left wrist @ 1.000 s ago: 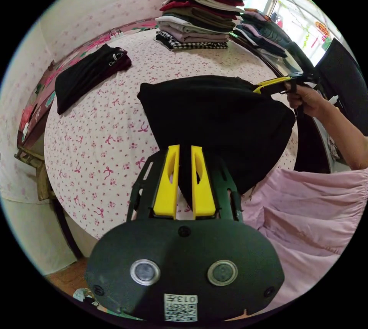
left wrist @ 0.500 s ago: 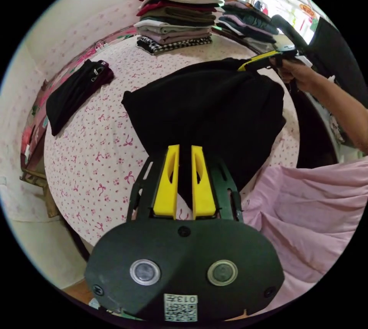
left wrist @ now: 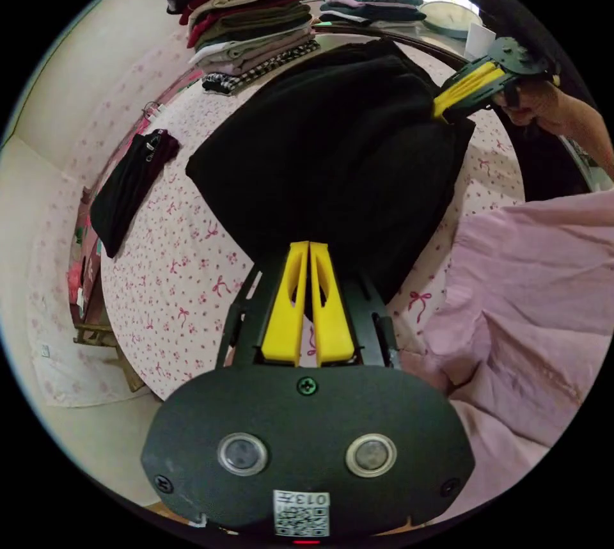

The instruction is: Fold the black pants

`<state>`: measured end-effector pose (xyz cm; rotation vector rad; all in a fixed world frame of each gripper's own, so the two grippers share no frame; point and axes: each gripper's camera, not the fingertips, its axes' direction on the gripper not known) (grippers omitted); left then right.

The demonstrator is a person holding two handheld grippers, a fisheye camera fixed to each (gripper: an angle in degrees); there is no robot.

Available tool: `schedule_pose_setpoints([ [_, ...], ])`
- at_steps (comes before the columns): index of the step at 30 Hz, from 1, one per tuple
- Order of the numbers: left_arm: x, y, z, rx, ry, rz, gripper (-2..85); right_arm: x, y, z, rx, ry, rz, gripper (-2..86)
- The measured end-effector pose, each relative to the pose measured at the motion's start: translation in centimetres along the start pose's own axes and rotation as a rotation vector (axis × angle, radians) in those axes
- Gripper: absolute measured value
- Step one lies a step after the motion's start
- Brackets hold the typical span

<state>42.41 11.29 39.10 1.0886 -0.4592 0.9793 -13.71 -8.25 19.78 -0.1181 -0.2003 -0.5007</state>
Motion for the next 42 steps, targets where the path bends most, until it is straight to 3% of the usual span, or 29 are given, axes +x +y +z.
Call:
schedule_pose_setpoints([
  [3,-1.6,-0.5,-1.3,-0.053,-0.005,0.013,0.1,1.7,0.1,-1.3,-0.004,-0.074,0.051,0.7],
  [6,-5.1,0.9,-3.3,-0.012,0.04,-0.105,0.6,2.1,1.2,-4.5,0.089,0.019,0.047,1.7],
  [9,-11.0,3.9,-4.4,0.101,0.182,-0.4,3.7,5.1,3.3,-7.3,0.321,0.017,0.192,8.6],
  [11,-15.2,5.3,-3.7,0.134,0.305,-0.544,10.8,7.3,3.6,-7.2,0.361,-0.038,0.268,12.2],
  [14,-19.3,5.8,-1.6,0.133,0.479,-0.631,14.2,10.9,3.2,-5.5,0.384,-0.183,0.381,15.2],
  [21,-24.3,5.1,2.0,0.071,0.628,-0.658,16.1,16.6,2.4,1.0,0.25,-0.347,0.483,18.2],
  [28,-27.8,5.9,3.7,0.031,0.718,-0.698,14.9,20.0,3.4,4.5,0.251,-0.625,0.534,16.3],
  [38,-30.1,6.1,1.9,0.053,0.703,-0.663,9.4,21.2,2.9,6.3,0.277,-0.705,0.508,12.0],
  [42,-30.2,5.9,-0.8,0.093,0.656,-0.63,8.4,20.0,1.8,5.1,0.255,-0.614,0.433,9.4],
])
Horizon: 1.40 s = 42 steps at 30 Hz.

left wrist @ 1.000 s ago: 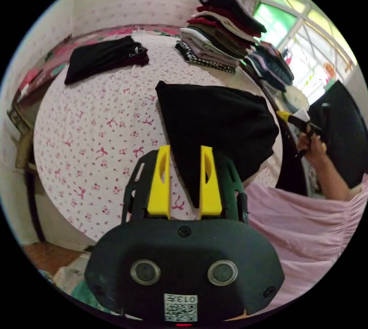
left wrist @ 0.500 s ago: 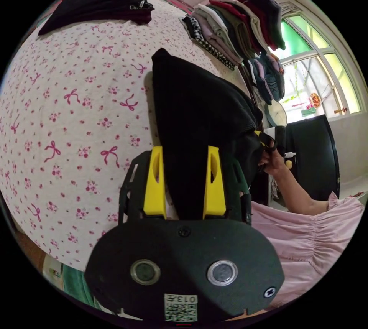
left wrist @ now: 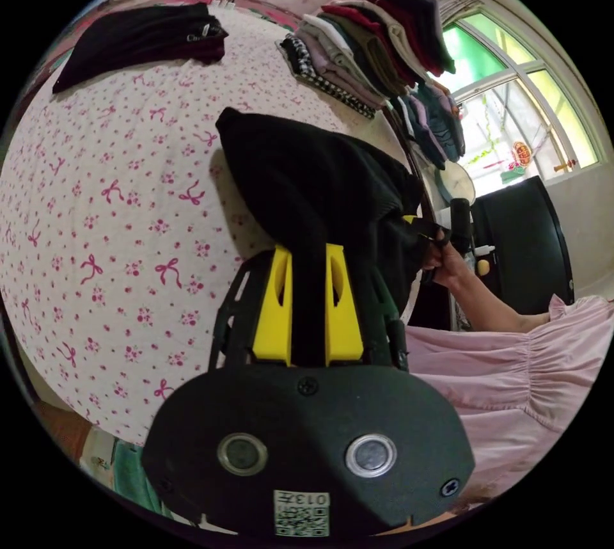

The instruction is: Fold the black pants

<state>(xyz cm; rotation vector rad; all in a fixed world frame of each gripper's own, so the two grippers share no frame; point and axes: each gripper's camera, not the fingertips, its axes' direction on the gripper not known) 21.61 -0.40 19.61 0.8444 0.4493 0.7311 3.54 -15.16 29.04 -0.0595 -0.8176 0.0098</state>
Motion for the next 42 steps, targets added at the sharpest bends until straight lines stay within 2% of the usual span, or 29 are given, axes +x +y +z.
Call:
schedule_pose_setpoints([
  [3,1.1,0.5,-2.6,0.083,0.077,0.009,8.1,-2.7,-0.2,-0.8,0.01,0.013,-0.095,9.0],
  [8,2.7,1.5,-6.1,0.19,0.096,0.039,8.1,-5.6,-0.5,-2.4,0.084,-0.021,-0.197,8.9],
  [18,-2.2,0.0,-10.7,0.252,0.037,0.028,8.1,-11.1,-7.3,6.0,0.002,-0.005,-0.282,8.8],
  [24,-8.9,-7.6,-16.3,0.327,-0.011,0.114,8.2,-17.4,-17.5,13.4,0.043,0.006,-0.366,8.9],
  [29,-13.9,-17.9,-20.4,0.345,-0.104,0.186,8.5,-21.9,-27.1,19.0,0.102,0.032,-0.411,9.2],
  [33,-17.6,-24.3,-20.5,0.342,-0.156,0.161,8.9,-24.6,-35.2,24.3,0.103,0.084,-0.409,10.0],
  [35,-21.3,-28.1,-18.2,0.298,-0.159,0.062,9.4,-24.8,-38.5,26.7,0.084,0.13,-0.384,11.0],
  [38,-25.0,-29.7,-14.8,0.254,-0.28,-0.1,8.4,-23.6,-42.4,30.3,0.035,0.297,-0.279,12.5],
  [40,-24.8,-28.5,-14.8,0.365,-0.314,-0.092,7.5,-23.5,-43.0,30.5,0.046,0.332,-0.252,12.2],
  [42,-22.8,-27.3,-14.5,0.446,-0.43,-0.021,6.7,-26.0,-42.0,30.2,0.121,0.392,-0.386,10.0],
])
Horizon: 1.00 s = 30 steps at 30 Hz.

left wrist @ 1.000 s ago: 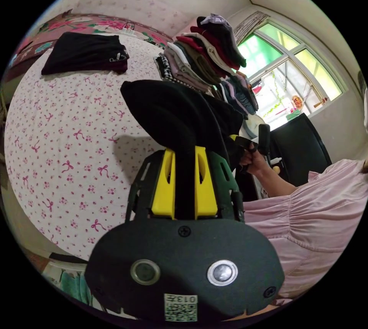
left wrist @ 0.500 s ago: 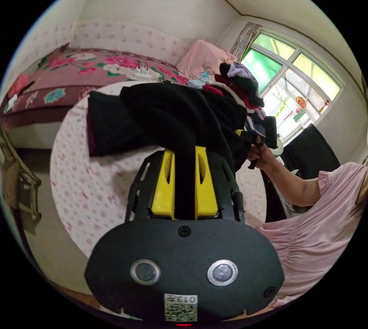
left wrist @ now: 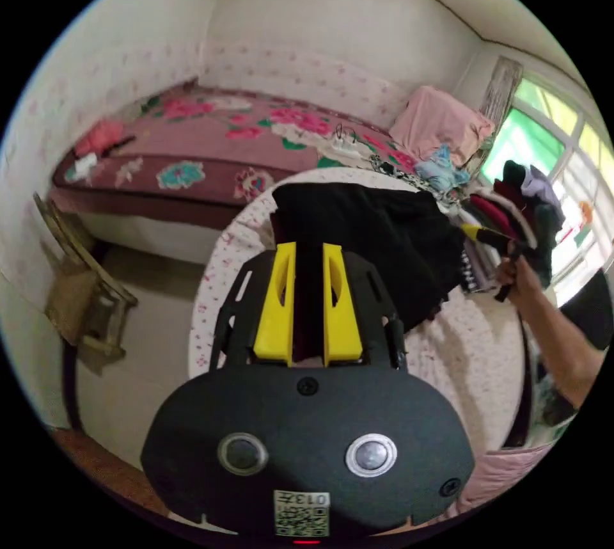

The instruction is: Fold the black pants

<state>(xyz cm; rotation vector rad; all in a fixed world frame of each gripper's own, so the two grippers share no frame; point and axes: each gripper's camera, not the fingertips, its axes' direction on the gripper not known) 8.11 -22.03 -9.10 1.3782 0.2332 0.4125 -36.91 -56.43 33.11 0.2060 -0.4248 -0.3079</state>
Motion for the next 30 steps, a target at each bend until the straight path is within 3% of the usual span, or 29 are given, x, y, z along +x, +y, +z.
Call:
schedule_pose_setpoints([
  [2,4.6,0.8,0.9,0.032,-0.133,0.19,4.7,-2.7,0.2,-0.1,0.054,0.081,-0.128,8.2],
  [5,9.9,1.6,4.4,0.0,-0.194,0.352,1.7,-6.8,0.3,2.1,0.06,0.205,-0.29,5.2],
  [8,12.4,3.1,10.5,-0.151,-0.226,0.361,0.3,-8.8,0.7,7.5,-0.149,0.344,-0.363,3.1],
  [11,15.2,4.1,13.1,-0.169,-0.311,0.42,-0.1,-9.9,2.4,9.2,-0.118,0.46,-0.436,2.0],
  [15,18.6,4.2,13.8,-0.213,-0.404,0.466,-0.3,-8.5,0.3,6.2,-0.136,0.311,-0.246,1.3],
  [17,20.3,5.5,11.4,-0.1,-0.347,0.439,-0.4,-8.4,0.1,2.9,-0.096,0.227,-0.188,1.0],
  [21,24.7,10.9,9.1,-0.004,-0.189,0.436,-0.4,-11.3,6.0,-7.0,0.204,0.02,-0.276,0.1],
  [26,36.3,23.9,11.1,-0.106,0.093,0.562,-0.3,-14.1,15.7,-13.5,0.172,0.028,-0.353,-0.1],
  [30,45.1,31.1,13.8,-0.245,0.279,0.619,-0.2,-12.2,23.7,-18.7,0.094,-0.082,-0.218,-0.1],
])
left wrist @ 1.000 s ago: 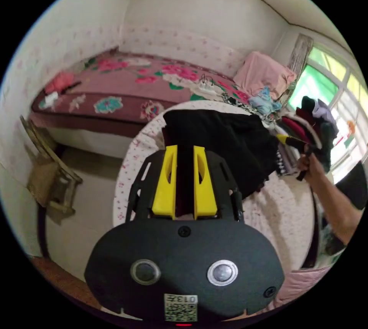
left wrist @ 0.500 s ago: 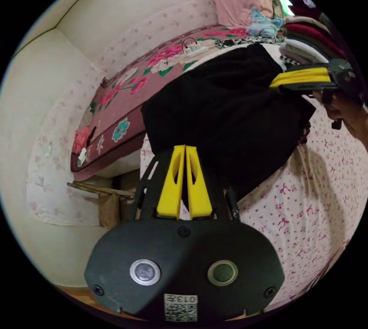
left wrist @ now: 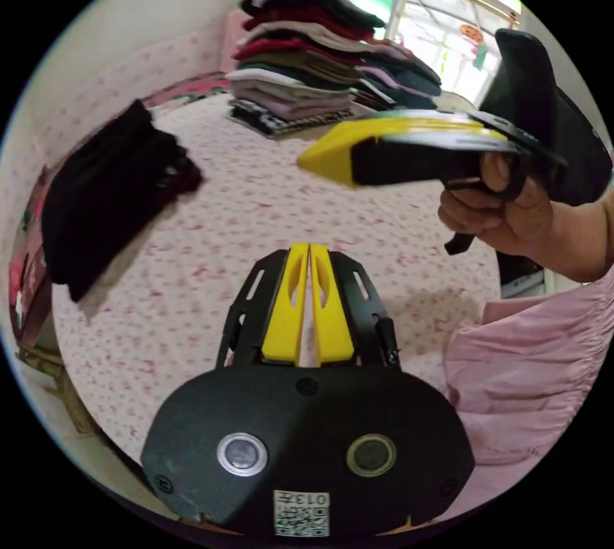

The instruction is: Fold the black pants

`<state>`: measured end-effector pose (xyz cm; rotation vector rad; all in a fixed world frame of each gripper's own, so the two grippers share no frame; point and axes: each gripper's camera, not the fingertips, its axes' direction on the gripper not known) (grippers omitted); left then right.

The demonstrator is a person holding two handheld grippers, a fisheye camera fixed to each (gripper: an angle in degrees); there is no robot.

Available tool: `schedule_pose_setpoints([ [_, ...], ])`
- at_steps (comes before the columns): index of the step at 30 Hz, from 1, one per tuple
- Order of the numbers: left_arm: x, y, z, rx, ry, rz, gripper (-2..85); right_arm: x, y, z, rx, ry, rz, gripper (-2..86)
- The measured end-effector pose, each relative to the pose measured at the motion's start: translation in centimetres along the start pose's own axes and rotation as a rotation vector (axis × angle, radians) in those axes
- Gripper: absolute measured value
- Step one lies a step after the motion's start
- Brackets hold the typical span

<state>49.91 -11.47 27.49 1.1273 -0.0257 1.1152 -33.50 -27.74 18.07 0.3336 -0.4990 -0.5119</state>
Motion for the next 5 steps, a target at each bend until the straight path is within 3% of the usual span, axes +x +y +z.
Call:
schedule_pose_setpoints([
  [3,7.1,-2.6,3.3,-0.007,0.06,0.1,-0.2,1.7,4.4,-4.8,-0.107,0.07,0.074,-0.1],
  [5,11.3,-6.1,4.8,0.024,0.036,0.183,-0.2,4.1,6.3,-9.3,-0.079,0.154,0.161,-0.1],
])
